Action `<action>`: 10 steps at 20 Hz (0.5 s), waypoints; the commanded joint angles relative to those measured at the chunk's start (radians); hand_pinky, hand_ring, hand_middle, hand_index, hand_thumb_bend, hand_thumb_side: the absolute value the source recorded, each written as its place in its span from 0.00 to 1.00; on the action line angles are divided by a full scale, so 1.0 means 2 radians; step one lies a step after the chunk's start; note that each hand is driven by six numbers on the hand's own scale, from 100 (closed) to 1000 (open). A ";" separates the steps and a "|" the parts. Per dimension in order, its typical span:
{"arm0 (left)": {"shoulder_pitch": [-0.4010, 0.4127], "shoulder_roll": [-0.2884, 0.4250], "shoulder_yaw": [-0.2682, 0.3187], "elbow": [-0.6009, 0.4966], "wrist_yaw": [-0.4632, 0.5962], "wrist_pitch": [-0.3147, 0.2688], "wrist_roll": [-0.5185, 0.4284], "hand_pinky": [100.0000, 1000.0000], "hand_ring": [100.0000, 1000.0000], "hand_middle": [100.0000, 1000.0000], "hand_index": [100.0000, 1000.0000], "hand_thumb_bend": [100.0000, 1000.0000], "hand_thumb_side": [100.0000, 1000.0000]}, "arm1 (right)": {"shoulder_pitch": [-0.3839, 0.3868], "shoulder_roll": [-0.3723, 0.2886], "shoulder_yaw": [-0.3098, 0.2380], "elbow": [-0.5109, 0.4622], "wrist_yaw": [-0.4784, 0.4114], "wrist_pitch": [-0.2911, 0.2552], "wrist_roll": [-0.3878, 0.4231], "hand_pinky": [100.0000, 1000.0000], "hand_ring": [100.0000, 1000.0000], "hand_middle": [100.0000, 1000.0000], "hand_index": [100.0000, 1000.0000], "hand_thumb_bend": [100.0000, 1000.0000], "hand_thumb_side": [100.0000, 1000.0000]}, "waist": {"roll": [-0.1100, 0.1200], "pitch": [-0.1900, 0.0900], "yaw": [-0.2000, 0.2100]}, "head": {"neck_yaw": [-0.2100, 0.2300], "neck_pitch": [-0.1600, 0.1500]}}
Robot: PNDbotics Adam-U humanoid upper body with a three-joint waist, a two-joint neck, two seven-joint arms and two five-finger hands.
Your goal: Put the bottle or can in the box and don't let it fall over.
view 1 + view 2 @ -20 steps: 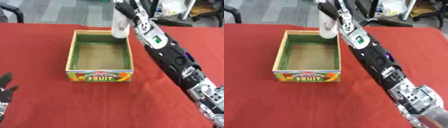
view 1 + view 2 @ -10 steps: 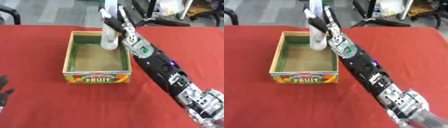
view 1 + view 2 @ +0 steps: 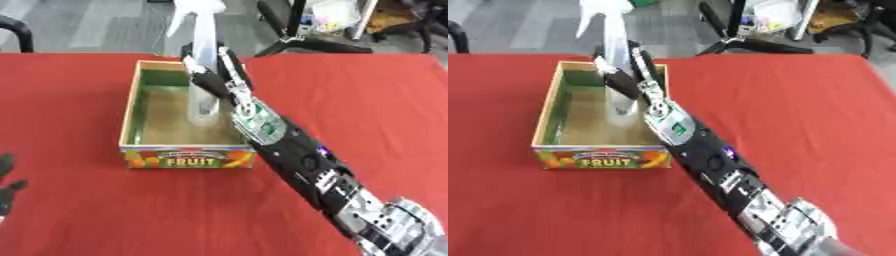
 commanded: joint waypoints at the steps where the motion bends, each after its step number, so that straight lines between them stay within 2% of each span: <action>1: -0.002 0.002 0.001 -0.009 0.001 0.000 0.000 0.86 1.00 0.91 0.88 0.46 0.71 | -0.007 -0.011 -0.002 -0.011 0.028 0.000 0.018 0.74 0.86 0.96 0.87 0.00 0.47 | 0.004 -0.008 -0.001 | 0.000 -0.007; 4: -0.001 0.002 0.001 -0.009 0.001 0.000 0.000 0.86 1.00 0.91 0.88 0.46 0.71 | -0.009 -0.016 -0.006 -0.015 0.047 0.002 0.038 0.81 0.94 1.00 0.96 0.00 0.49 | 0.004 -0.008 -0.002 | 0.001 -0.006; 10: 0.000 0.003 0.001 -0.008 0.000 0.000 0.000 0.86 1.00 0.91 0.88 0.47 0.71 | -0.019 -0.034 -0.009 -0.034 0.085 0.017 0.085 0.88 1.00 1.00 1.00 0.00 0.51 | 0.002 -0.010 -0.004 | 0.002 -0.006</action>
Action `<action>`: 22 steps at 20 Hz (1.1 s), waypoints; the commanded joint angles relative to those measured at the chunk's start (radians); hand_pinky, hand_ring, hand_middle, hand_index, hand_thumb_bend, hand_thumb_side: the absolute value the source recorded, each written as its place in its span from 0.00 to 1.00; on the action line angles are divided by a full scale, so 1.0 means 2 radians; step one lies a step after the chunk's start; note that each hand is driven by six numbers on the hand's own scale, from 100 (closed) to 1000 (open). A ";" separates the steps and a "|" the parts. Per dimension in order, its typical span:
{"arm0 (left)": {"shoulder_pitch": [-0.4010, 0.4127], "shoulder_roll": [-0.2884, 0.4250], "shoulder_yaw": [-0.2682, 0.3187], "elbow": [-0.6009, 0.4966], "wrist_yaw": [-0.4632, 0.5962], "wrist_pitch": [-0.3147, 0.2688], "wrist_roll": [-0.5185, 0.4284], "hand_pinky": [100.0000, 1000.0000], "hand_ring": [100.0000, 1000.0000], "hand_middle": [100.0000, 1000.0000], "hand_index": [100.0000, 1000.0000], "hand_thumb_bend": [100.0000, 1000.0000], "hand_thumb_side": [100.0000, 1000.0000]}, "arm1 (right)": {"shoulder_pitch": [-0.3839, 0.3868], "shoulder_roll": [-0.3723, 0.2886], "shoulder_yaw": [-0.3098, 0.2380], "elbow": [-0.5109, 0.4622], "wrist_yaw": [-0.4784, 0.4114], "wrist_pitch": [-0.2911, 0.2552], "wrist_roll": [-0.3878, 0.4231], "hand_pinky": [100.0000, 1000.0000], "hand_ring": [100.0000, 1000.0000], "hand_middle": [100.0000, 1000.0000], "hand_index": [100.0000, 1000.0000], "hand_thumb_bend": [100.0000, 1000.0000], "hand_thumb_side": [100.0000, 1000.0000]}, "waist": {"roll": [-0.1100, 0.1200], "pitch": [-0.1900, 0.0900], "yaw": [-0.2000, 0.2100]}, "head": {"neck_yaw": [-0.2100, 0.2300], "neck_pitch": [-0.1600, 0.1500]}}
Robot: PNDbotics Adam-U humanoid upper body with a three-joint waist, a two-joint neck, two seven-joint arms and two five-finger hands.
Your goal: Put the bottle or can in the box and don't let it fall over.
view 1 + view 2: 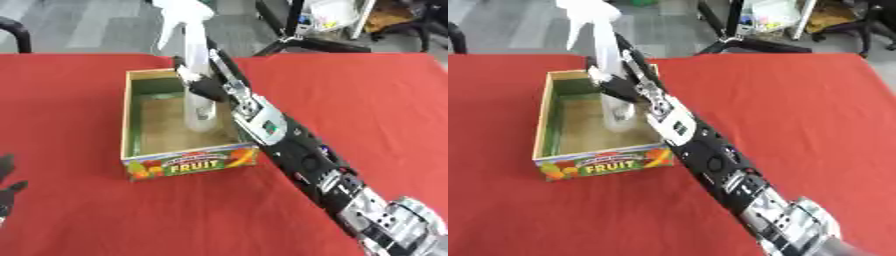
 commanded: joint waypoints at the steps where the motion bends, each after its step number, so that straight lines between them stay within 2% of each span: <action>1: -0.002 0.003 0.001 -0.008 0.000 0.000 0.000 0.86 1.00 0.91 0.88 0.47 0.71 | -0.016 -0.021 -0.005 -0.026 0.021 0.009 0.026 0.89 1.00 1.00 1.00 0.00 0.51 | 0.002 -0.011 -0.002 | 0.001 -0.006; 6: 0.000 0.004 0.002 -0.007 0.000 0.000 0.001 0.86 1.00 0.91 0.88 0.47 0.71 | -0.020 -0.034 -0.001 -0.048 0.038 0.031 0.070 0.91 1.00 1.00 1.00 0.00 0.52 | 0.000 -0.014 -0.005 | 0.002 -0.005; 12: 0.001 0.004 0.002 -0.006 0.000 0.000 0.002 0.86 1.00 0.91 0.88 0.47 0.71 | -0.019 -0.040 -0.008 -0.057 0.031 0.044 0.115 0.91 1.00 1.00 1.00 0.00 0.52 | 0.000 -0.016 -0.007 | 0.003 -0.005; 17: 0.001 0.004 0.003 -0.006 0.000 0.000 0.002 0.86 1.00 0.91 0.87 0.47 0.71 | -0.010 -0.040 -0.012 -0.036 0.010 0.041 0.125 0.91 1.00 1.00 1.00 0.00 0.55 | 0.000 -0.016 -0.009 | 0.004 -0.006; 22: 0.001 0.004 0.004 -0.006 0.000 0.000 0.003 0.86 1.00 0.91 0.87 0.47 0.71 | 0.007 -0.046 -0.015 -0.008 -0.026 0.026 0.123 0.91 1.00 1.00 1.00 0.00 0.59 | 0.000 -0.015 -0.012 | 0.004 -0.009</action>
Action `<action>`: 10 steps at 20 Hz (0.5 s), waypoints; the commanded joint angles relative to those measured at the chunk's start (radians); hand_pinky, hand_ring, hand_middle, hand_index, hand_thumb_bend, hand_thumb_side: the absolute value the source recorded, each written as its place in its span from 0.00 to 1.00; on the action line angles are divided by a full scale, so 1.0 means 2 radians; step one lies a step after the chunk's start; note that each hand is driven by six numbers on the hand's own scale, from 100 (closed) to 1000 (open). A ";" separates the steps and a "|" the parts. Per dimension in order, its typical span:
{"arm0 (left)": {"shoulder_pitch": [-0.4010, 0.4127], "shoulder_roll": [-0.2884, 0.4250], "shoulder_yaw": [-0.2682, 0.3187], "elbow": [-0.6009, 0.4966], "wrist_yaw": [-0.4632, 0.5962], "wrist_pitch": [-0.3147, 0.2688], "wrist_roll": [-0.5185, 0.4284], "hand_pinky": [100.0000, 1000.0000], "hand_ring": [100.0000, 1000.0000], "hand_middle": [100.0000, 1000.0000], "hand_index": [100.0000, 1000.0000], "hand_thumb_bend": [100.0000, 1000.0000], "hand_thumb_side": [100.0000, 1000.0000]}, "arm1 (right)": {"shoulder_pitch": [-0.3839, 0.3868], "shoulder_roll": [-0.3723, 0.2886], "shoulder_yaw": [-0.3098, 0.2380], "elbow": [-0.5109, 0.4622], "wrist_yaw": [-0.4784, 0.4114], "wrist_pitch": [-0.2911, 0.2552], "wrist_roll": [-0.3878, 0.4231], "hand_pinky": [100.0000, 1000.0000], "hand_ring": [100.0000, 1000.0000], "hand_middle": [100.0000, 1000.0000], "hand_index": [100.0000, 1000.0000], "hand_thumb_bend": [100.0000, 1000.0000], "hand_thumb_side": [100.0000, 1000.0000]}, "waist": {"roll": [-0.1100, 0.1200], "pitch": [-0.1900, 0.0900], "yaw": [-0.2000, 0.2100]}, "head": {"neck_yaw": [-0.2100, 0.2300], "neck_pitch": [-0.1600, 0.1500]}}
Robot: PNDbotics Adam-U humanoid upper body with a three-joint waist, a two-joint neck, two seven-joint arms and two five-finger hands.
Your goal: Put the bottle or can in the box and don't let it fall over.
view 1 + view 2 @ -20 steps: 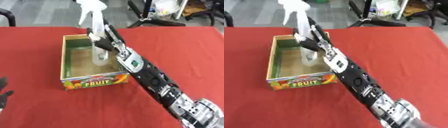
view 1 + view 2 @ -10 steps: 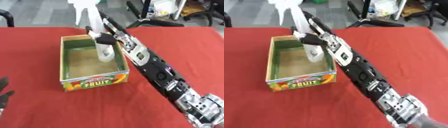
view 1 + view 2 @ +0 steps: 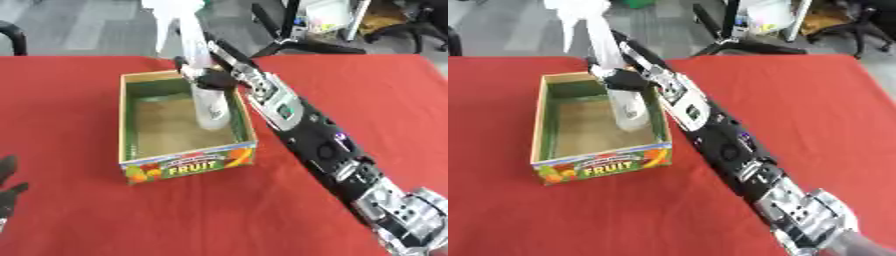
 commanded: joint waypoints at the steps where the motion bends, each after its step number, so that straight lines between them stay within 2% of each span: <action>1: -0.003 0.004 0.004 -0.006 0.000 -0.001 0.002 0.86 1.00 0.91 0.87 0.47 0.71 | -0.001 -0.020 -0.007 0.005 -0.018 -0.009 -0.001 0.91 1.00 1.00 1.00 0.00 0.59 | 0.001 -0.012 -0.002 | 0.001 -0.010; 10: -0.001 0.007 0.006 -0.006 -0.003 0.000 0.004 0.86 1.00 0.91 0.87 0.47 0.71 | 0.027 -0.046 -0.011 -0.027 -0.008 -0.011 0.001 0.93 1.00 1.00 1.00 0.00 0.55 | 0.001 -0.012 -0.011 | 0.001 -0.012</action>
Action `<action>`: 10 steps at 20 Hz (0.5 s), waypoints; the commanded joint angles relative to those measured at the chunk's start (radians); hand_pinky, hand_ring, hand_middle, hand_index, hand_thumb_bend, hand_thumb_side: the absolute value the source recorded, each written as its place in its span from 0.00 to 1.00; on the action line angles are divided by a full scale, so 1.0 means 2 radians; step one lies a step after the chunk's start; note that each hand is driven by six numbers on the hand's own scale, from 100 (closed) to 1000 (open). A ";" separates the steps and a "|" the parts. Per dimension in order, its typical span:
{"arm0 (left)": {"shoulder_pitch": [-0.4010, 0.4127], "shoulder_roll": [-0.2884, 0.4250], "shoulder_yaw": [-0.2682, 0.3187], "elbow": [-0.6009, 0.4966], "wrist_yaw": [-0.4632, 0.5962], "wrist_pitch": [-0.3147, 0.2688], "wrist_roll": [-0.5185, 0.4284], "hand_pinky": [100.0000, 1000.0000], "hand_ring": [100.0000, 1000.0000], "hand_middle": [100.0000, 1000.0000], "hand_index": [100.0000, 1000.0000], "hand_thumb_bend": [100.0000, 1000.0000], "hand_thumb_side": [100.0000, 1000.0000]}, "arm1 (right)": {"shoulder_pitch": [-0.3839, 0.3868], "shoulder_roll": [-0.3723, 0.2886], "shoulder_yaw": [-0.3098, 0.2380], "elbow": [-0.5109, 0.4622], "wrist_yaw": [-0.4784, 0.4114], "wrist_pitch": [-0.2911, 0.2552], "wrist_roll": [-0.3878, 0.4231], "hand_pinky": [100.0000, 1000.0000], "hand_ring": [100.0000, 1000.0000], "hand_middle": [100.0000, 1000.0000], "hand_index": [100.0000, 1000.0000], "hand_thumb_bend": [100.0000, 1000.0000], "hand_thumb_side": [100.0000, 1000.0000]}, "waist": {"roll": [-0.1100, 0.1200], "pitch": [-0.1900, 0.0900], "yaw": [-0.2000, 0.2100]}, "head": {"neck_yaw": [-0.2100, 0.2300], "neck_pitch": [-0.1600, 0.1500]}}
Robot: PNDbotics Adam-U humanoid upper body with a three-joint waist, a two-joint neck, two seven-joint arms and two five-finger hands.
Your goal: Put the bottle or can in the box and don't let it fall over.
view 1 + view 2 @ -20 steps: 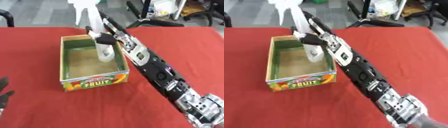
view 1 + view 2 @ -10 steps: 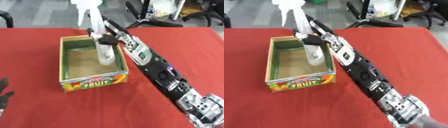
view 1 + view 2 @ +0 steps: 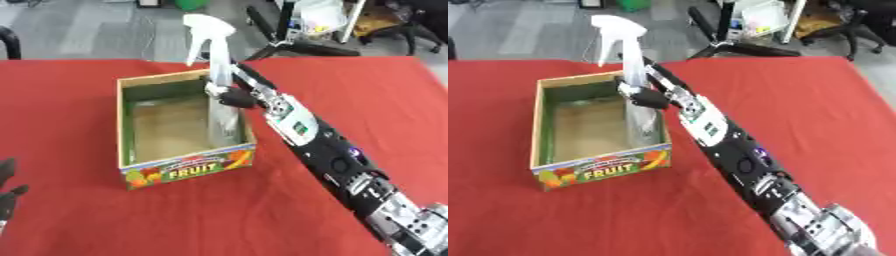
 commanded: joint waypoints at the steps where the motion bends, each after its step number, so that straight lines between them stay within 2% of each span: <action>1: -0.002 0.007 0.004 -0.007 -0.002 -0.001 0.002 0.86 1.00 0.91 0.87 0.47 0.71 | -0.002 -0.025 -0.007 -0.024 0.007 0.001 0.005 0.93 1.00 1.00 1.00 0.00 0.55 | 0.001 -0.012 -0.002 | 0.001 -0.008; 6: -0.001 0.008 0.004 -0.006 -0.002 0.000 0.003 0.86 1.00 0.91 0.87 0.47 0.71 | 0.008 -0.040 -0.009 -0.047 0.017 0.009 0.021 0.93 1.00 1.00 1.00 0.00 0.52 | 0.001 -0.012 -0.005 | 0.001 -0.008; 10: -0.001 0.009 0.005 -0.006 -0.003 0.000 0.004 0.86 1.00 0.91 0.87 0.47 0.71 | 0.016 -0.050 -0.009 -0.065 0.022 0.017 0.036 0.93 1.00 1.00 1.00 0.00 0.43 | 0.000 -0.012 -0.007 | 0.000 -0.010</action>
